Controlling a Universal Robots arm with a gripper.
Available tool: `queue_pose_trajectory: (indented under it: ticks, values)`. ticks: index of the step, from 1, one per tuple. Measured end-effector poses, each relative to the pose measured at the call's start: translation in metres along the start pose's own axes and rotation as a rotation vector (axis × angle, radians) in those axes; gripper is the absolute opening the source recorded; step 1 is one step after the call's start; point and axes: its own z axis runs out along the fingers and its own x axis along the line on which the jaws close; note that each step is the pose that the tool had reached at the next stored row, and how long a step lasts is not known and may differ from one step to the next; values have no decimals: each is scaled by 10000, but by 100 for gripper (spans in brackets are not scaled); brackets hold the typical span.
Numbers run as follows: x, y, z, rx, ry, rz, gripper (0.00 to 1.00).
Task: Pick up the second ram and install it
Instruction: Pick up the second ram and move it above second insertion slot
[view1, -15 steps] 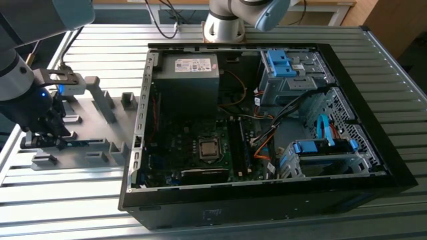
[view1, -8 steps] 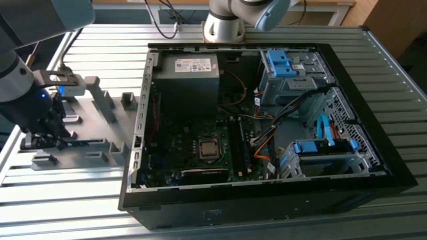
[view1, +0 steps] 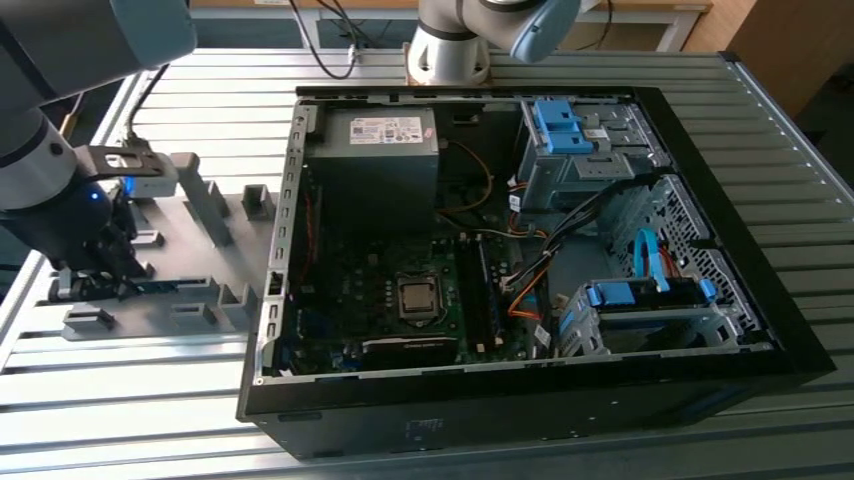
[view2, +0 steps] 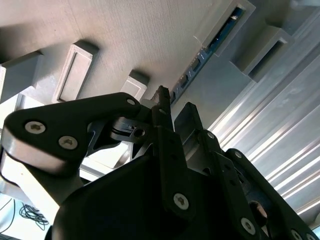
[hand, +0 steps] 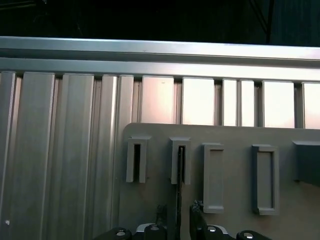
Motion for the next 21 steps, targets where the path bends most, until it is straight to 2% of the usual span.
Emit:
queue_pose_trajectory:
  ticks: [6,7,21]
  values:
    - [1,-20,31,2,-2,1,30]
    - [1,-22,35,2,-2,1,24]
    - [4,-37,98,6,-1,0,24]
